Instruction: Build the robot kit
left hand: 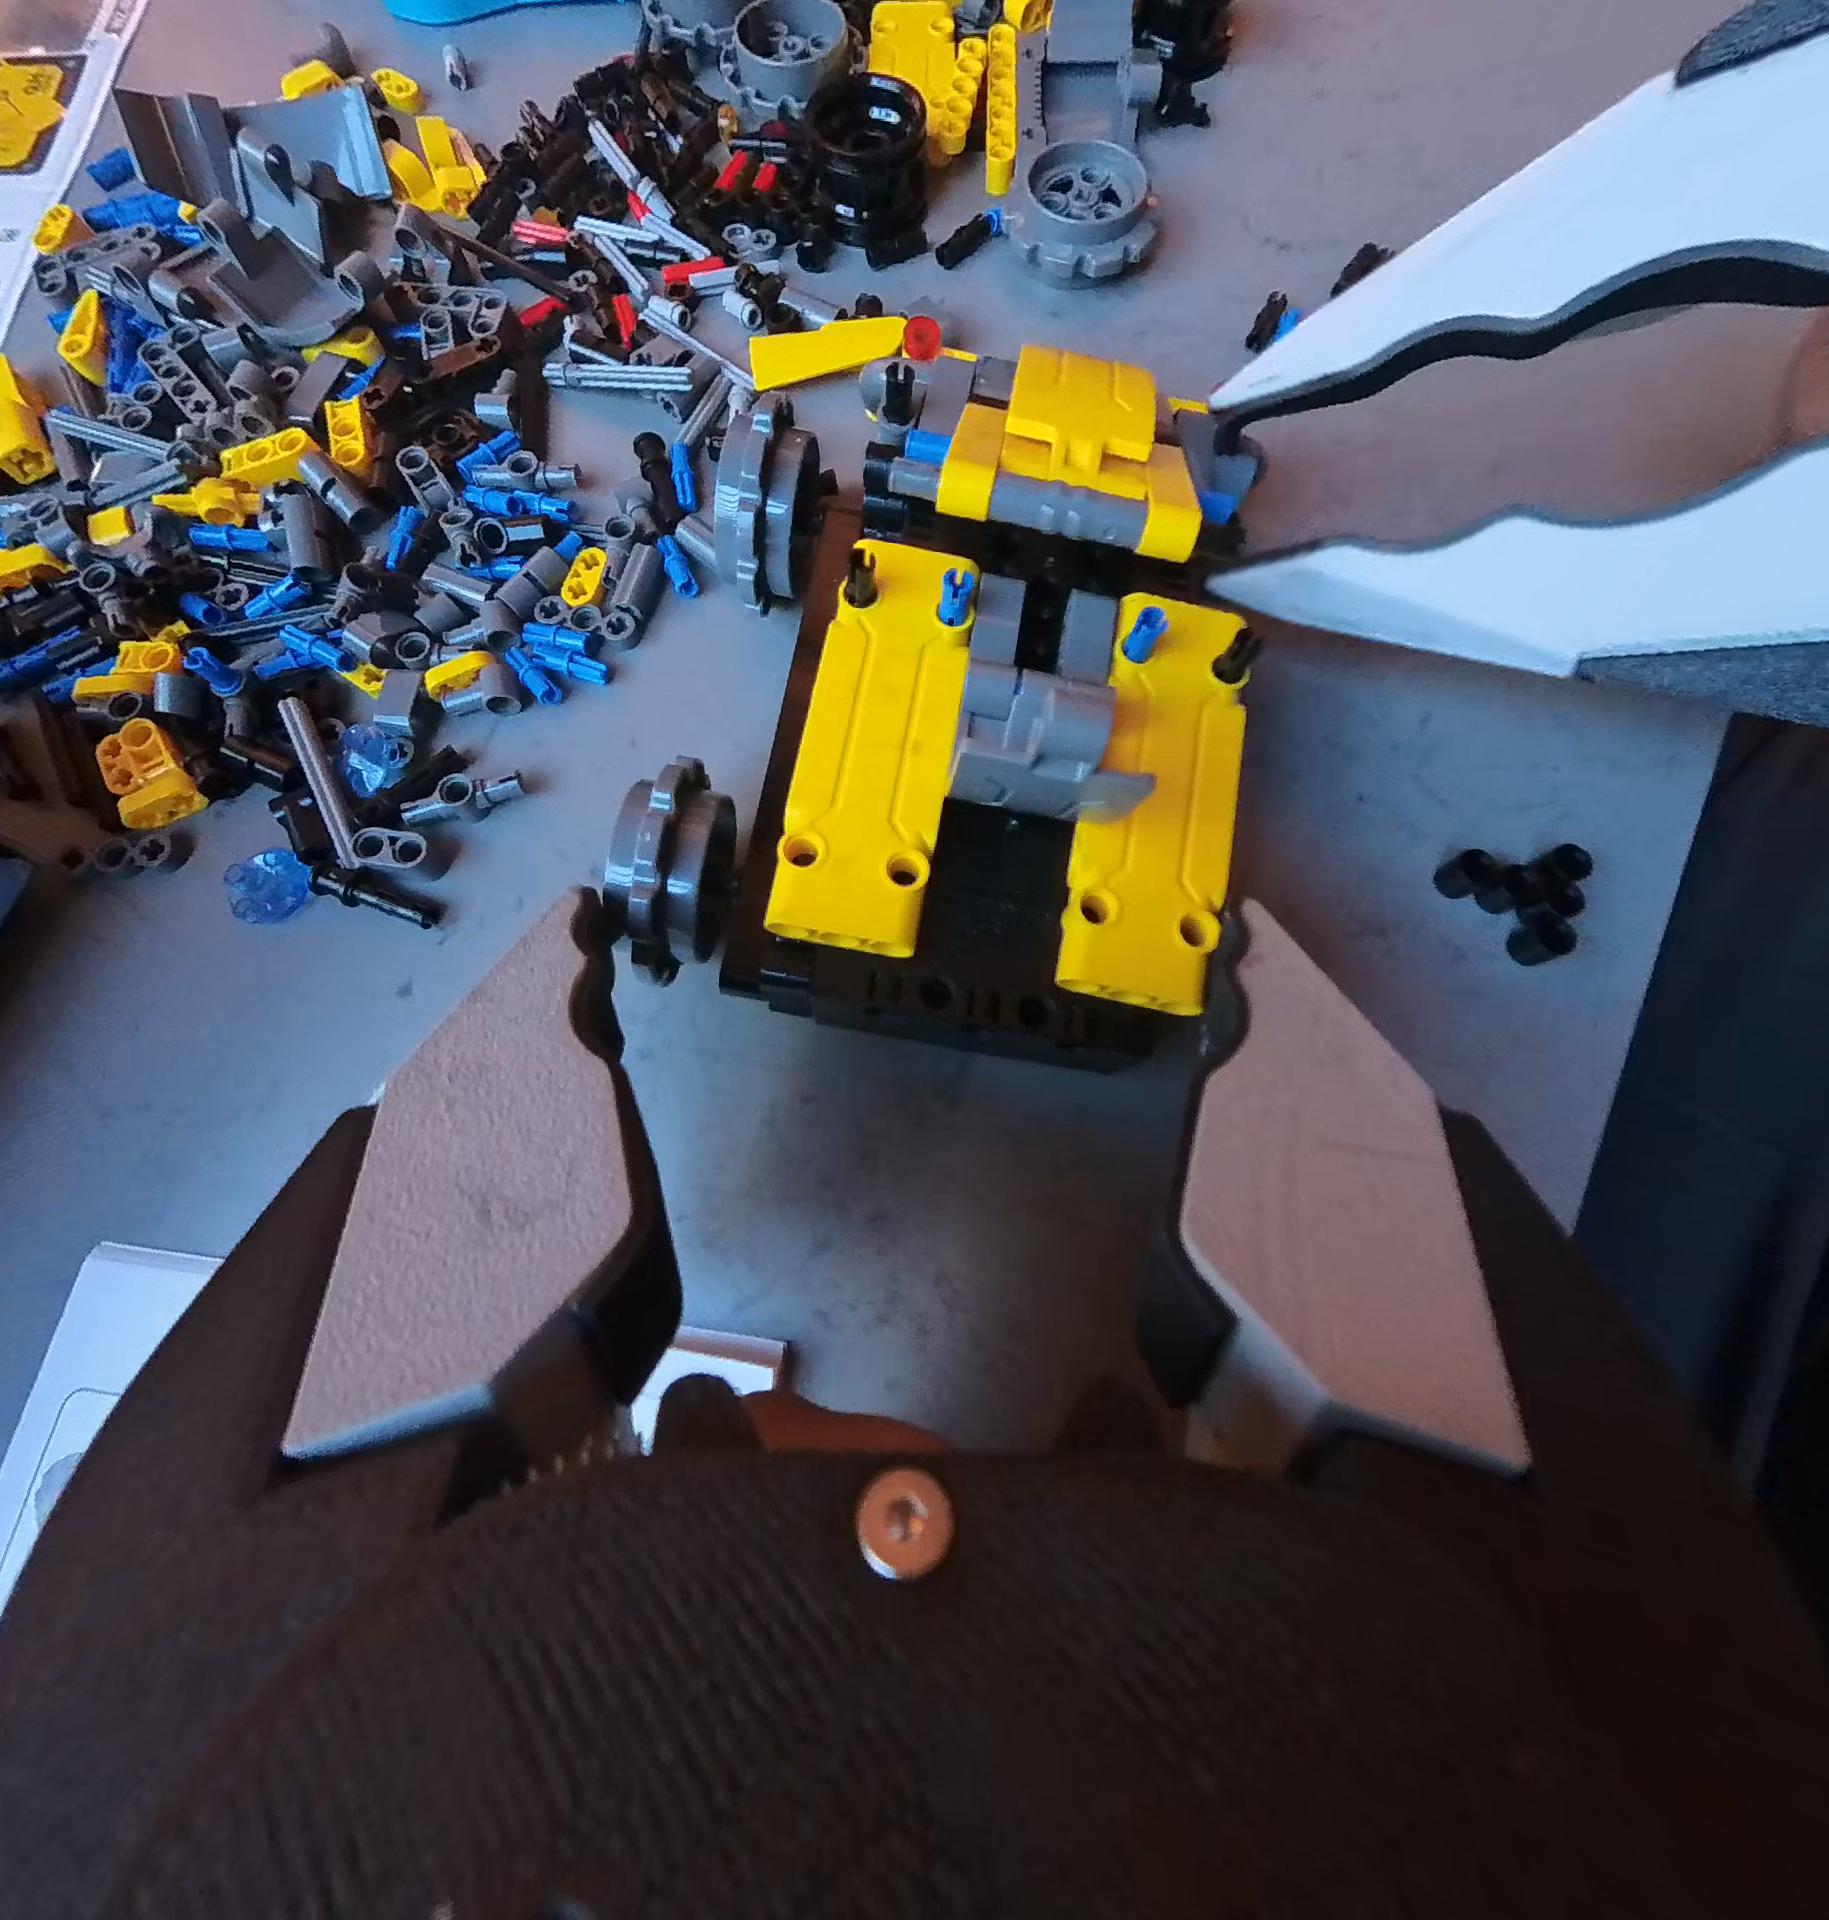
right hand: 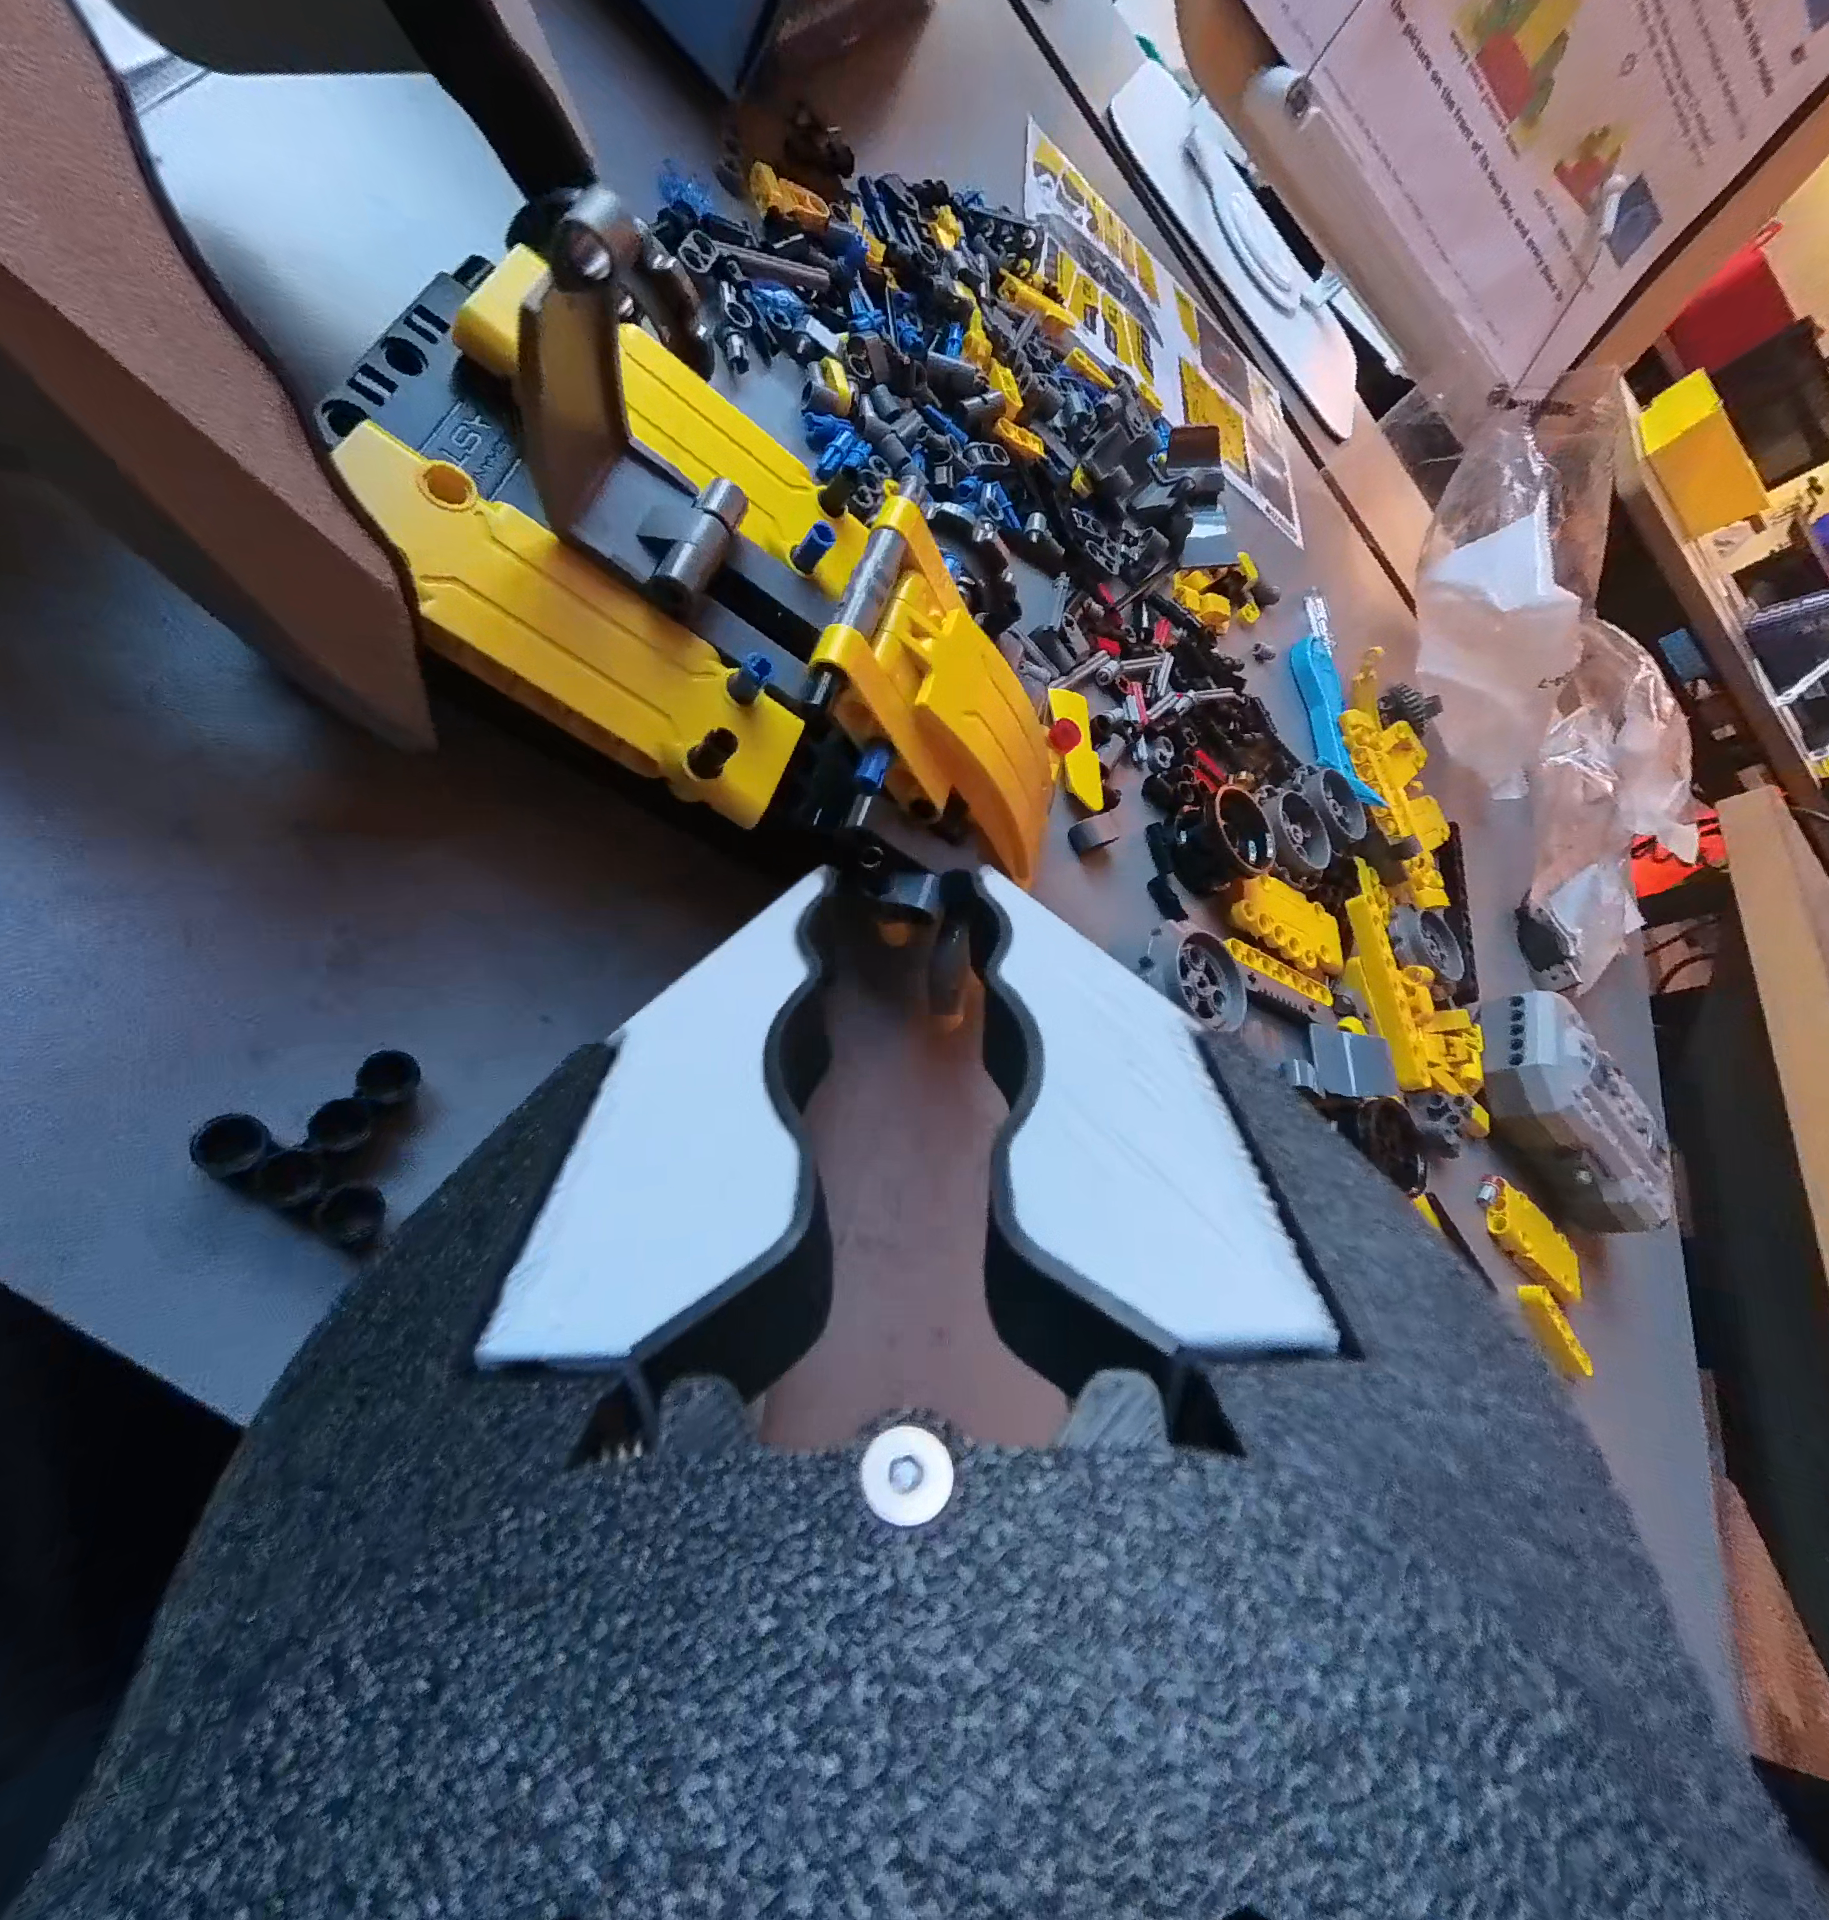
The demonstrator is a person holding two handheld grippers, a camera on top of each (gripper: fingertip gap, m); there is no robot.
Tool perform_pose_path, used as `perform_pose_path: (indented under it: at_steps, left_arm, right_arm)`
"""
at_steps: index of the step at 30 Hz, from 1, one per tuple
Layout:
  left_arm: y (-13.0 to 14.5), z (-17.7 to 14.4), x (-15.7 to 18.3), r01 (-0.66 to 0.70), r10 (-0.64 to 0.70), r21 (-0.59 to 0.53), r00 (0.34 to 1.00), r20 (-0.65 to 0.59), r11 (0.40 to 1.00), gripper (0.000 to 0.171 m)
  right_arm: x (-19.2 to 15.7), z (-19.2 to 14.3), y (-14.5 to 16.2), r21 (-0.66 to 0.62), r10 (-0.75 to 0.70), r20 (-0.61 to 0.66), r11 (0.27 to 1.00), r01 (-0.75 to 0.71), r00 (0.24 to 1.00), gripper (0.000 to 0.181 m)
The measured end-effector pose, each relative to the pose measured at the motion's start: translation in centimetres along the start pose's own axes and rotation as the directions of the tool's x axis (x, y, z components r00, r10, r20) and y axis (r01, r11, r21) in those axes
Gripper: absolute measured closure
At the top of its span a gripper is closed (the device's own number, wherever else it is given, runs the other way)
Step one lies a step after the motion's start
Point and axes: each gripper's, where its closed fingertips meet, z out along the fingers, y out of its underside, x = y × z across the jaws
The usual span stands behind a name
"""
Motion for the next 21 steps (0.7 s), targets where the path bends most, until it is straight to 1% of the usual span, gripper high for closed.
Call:
perform_pose_path:
  at_steps: [1, 3, 5, 6, 7, 8, 9, 10, 11, 13, 16, 18, 20, 21]
  left_arm:
    - [0.0, 0.0, 0.0, 0.001, -0.001, 0.000, 1.000, 0.001, 1.000, 0.060]
    - [0.0, -0.1, 0.0, 0.000, 0.000, -0.002, 1.000, 0.004, 1.000, 0.060]
    - [0.2, -0.7, 0.1, -0.041, 0.040, -0.008, 0.999, -0.014, 0.999, 0.062]
    - [-0.2, -1.4, 0.2, -0.081, 0.082, 0.017, 0.996, -0.022, 0.997, 0.067]
    - [-1.3, -2.5, 0.6, -0.137, 0.140, 0.073, 0.989, -0.040, 0.988, 0.075]
    - [-2.6, -3.8, 1.6, -0.196, 0.209, 0.140, 0.975, -0.079, 0.970, 0.083]
    - [-3.9, -4.8, 2.6, -0.242, 0.269, 0.196, 0.955, -0.124, 0.950, 0.087]
    - [-4.9, -5.4, 3.7, -0.292, 0.333, 0.228, 0.927, -0.171, 0.929, 0.090]
    - [-5.4, -5.3, 4.4, -0.355, 0.402, 0.231, 0.892, -0.206, 0.906, 0.090]
    - [-5.2, -4.0, 5.3, -0.477, 0.516, 0.199, 0.807, -0.287, 0.856, 0.082]
    - [-4.0, -1.7, 5.3, -0.565, 0.562, 0.128, 0.719, -0.409, 0.815, 0.081]
    - [-3.1, -1.0, 5.2, -0.602, 0.575, 0.101, 0.681, -0.454, 0.792, 0.081]
    - [-2.9, -0.8, 5.0, -0.636, 0.609, 0.099, 0.666, -0.432, 0.766, 0.082]
    - [-2.7, -0.7, 5.1, -0.640, 0.611, 0.095, 0.666, -0.428, 0.763, 0.080]
  right_arm:
    - [0.1, 0.0, 0.0, 0.002, 0.018, 0.004, 1.000, -0.018, 1.000, 0.163]
    - [0.2, 0.1, 0.0, -0.006, 0.047, 0.016, 0.999, -0.047, 0.999, 0.163]
    - [0.0, 0.2, 0.0, -0.006, 0.049, 0.017, 0.999, -0.049, 0.999, 0.164]
    - [0.0, 0.2, 0.0, -0.006, 0.046, 0.014, 0.999, -0.046, 0.999, 0.164]
    - [0.0, 0.2, 0.0, -0.007, 0.045, 0.013, 0.999, -0.045, 0.999, 0.164]
    - [0.0, 0.2, 0.0, -0.007, 0.048, 0.016, 0.999, -0.048, 0.999, 0.164]
    - [0.0, 0.3, -0.1, -0.007, 0.050, 0.021, 0.999, -0.050, 0.999, 0.164]
    - [0.0, 0.3, -0.1, -0.006, 0.050, 0.024, 0.999, -0.050, 0.998, 0.164]
    - [0.0, 0.3, -0.1, -0.005, 0.048, 0.026, 0.999, -0.048, 0.998, 0.165]
    - [0.0, 0.3, -0.1, -0.004, 0.048, 0.029, 0.999, -0.047, 0.998, 0.165]
    - [0.0, 0.3, -0.1, -0.004, 0.063, 0.042, 0.998, -0.063, 0.997, 0.165]
    - [0.0, 0.4, -0.1, -0.004, 0.089, 0.060, 0.996, -0.088, 0.994, 0.165]
    - [0.1, 0.4, 0.0, -0.006, 0.115, 0.081, 0.993, -0.115, 0.990, 0.165]
    - [0.1, 0.5, 0.0, -0.008, 0.121, 0.086, 0.993, -0.121, 0.989, 0.165]
